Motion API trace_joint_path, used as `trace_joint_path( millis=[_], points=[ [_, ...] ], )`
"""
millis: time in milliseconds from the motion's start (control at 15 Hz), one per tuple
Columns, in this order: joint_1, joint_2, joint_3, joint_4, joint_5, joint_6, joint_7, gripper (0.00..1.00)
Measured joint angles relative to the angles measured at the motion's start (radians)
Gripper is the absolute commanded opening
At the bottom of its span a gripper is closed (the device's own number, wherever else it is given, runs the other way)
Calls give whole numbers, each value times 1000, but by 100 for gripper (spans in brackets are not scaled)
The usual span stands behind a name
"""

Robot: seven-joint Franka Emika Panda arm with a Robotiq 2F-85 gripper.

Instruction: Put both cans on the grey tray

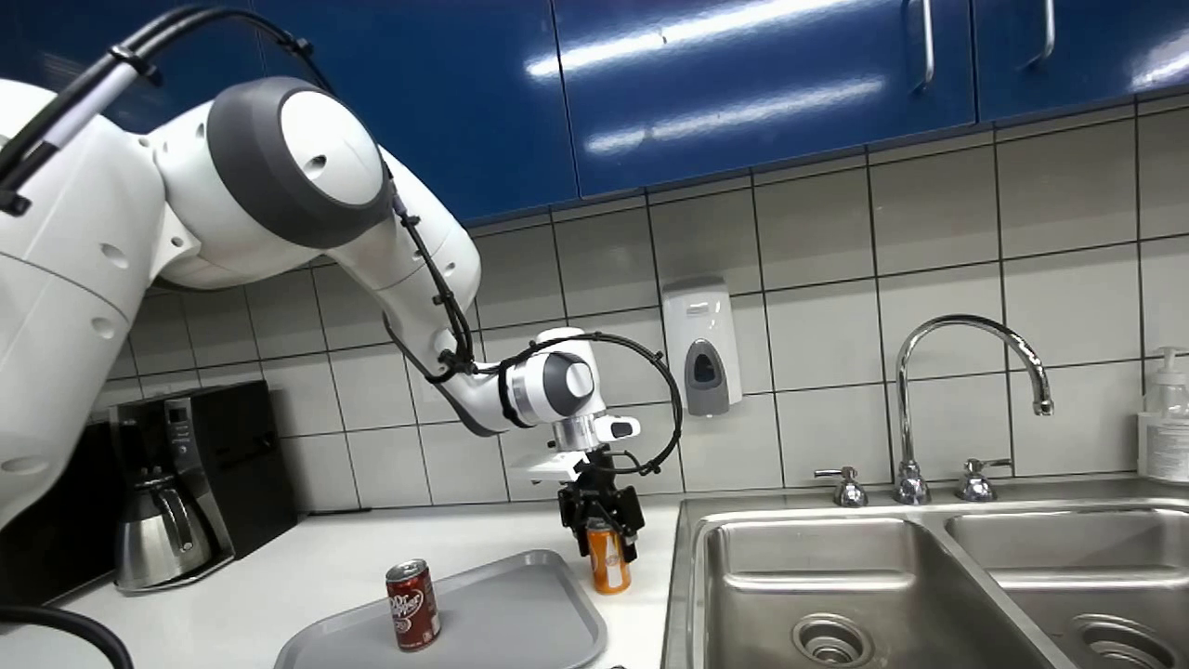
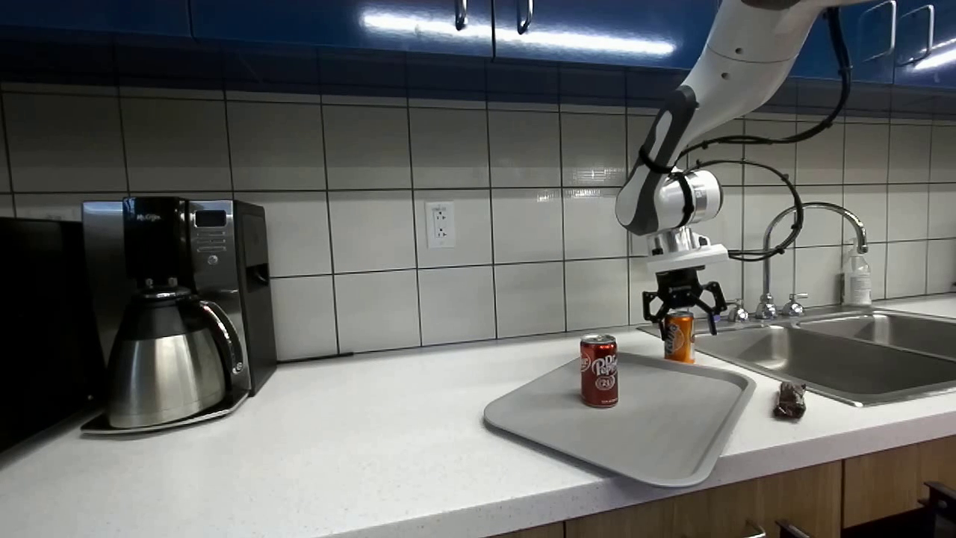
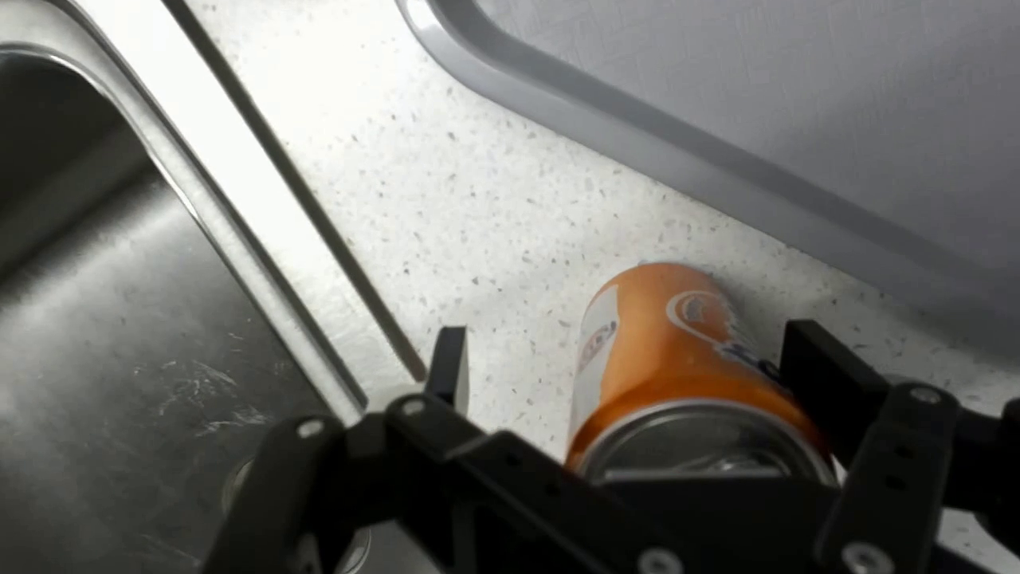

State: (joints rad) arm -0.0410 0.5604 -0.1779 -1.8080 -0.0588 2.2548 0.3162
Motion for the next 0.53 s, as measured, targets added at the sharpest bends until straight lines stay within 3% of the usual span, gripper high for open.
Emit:
trace_joint_path(
  millis=[133, 200, 267, 533],
  points=[
    [-1, 9, -1, 13, 3, -5, 0, 100],
    [-1, 14, -1, 20, 5, -8, 0, 75],
    [-1, 18, -2, 26, 6, -11, 0, 74],
    [-1, 27, -2, 44, 9, -21, 0, 43]
  ],
)
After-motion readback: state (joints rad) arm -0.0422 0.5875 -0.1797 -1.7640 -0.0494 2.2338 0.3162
